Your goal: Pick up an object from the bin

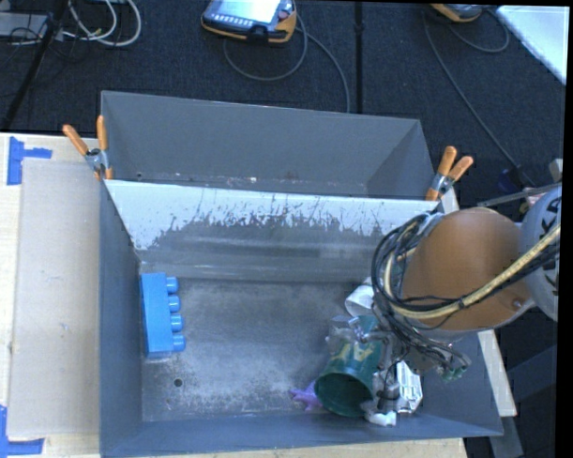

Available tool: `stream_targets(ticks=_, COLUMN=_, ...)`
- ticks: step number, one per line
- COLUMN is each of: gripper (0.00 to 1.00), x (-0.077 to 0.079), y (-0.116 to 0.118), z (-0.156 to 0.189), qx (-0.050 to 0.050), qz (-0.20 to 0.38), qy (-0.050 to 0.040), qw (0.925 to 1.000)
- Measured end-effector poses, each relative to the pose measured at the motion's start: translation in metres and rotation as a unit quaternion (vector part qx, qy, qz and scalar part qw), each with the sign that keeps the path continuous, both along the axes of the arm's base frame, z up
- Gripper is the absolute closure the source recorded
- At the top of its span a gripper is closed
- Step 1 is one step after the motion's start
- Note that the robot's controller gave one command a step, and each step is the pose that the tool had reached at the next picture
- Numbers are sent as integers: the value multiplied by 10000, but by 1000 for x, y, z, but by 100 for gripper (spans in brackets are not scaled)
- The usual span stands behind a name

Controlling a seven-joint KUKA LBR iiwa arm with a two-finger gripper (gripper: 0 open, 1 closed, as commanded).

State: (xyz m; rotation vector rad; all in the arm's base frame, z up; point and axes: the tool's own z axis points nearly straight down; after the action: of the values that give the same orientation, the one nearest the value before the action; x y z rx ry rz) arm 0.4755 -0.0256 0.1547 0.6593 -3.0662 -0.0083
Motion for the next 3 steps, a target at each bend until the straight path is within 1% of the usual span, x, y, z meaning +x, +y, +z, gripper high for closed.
stream_targets(ticks=1, gripper=0, x=1, y=0, z=1, qx=3, qz=-2, qy=-13, qw=10000)
stream_targets(ticks=2, gripper=0, x=6, y=1, z=-11, qx=-3, qz=223, qy=-36, qw=9997)
stream_targets(ticks=3, gripper=0, x=7, y=4, z=-55, qx=9, qz=1571, qy=-8, qw=9876)
